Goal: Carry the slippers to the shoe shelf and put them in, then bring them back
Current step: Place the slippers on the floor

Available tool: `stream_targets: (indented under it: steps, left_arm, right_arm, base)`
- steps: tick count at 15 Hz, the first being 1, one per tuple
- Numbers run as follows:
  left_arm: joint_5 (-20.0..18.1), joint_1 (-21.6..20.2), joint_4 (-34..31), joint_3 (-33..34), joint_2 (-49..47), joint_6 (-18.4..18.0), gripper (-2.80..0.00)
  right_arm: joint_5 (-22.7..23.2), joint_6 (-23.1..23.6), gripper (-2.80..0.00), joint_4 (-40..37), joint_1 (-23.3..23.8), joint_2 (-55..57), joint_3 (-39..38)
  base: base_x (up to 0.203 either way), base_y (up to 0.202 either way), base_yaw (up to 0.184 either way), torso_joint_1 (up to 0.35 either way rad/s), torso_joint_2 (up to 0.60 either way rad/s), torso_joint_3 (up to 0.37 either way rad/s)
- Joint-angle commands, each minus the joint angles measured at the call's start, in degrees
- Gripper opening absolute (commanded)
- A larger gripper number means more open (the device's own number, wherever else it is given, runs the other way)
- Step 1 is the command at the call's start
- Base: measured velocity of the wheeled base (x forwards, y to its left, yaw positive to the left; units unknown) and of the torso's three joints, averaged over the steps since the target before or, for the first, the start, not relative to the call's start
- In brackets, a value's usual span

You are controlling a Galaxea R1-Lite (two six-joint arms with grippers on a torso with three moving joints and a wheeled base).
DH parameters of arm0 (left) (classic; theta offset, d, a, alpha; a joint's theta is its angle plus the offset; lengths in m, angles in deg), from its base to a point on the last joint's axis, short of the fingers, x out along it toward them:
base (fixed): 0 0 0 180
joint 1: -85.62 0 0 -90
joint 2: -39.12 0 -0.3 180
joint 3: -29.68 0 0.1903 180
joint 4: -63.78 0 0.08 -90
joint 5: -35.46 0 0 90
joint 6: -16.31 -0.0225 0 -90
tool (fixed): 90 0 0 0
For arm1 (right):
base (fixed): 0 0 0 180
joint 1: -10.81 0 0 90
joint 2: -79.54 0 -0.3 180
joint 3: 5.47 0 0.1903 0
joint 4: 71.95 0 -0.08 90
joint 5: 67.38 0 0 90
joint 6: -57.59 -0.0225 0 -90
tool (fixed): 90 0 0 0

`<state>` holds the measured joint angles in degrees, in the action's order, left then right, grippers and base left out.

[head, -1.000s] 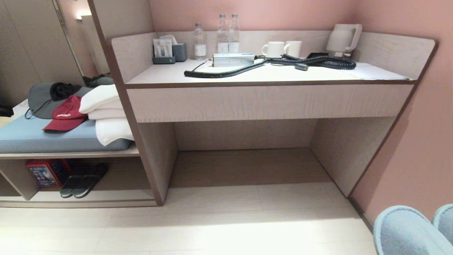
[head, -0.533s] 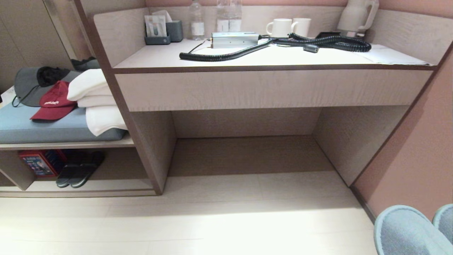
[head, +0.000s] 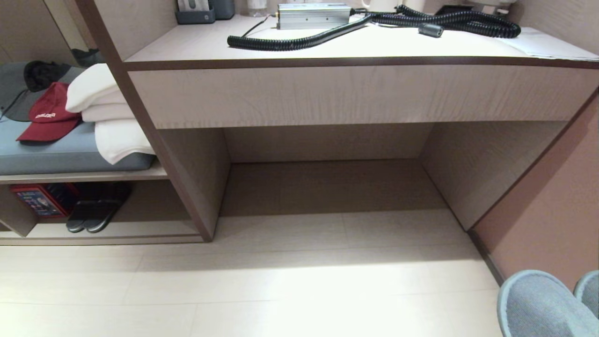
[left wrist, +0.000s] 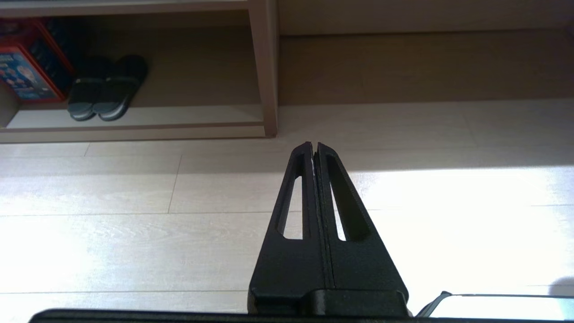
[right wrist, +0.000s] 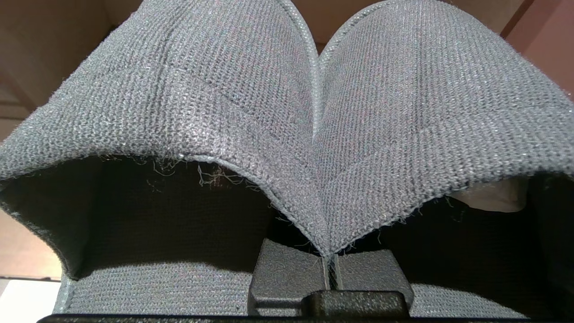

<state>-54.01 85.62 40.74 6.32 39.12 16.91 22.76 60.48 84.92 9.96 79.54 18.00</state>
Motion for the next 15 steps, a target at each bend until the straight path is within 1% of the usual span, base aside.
stream_targets:
  steps: [1, 12, 13, 15]
  left_arm:
    - [0.0, 0.0, 0.0, 0.0, 0.0, 0.0, -2.8]
    - [0.0, -0.1, 0.0, 0.0, 0.0, 0.0, -2.8]
    - [0.0, -0.1, 0.0, 0.0, 0.0, 0.0, -2.8]
    - [0.0, -0.1, 0.0, 0.0, 0.0, 0.0, -2.8]
  right_arm:
    - [0.0, 0.1, -2.8, 0.0, 0.0, 0.0, -0.1]
    - [0.3, 0.2, -2.8, 0.1, 0.0, 0.0, 0.0]
    - [0.0, -1.8, -2.8, 0.0, -0.1, 0.0, 0.0]
    - [-0.1, -3.1, -2.8, 0.1, -0.1, 0.0, 0.0]
  base:
    - [0.0, 0.0, 0.0, 0.004, 0.0, -0.191]
    - [0.0, 0.0, 0.0, 0.003, 0.0, -0.198]
    - [0.0, 0.0, 0.0, 0.002, 0.0, -0.198]
    - [0.0, 0.0, 0.0, 0.004, 0.0, -0.2]
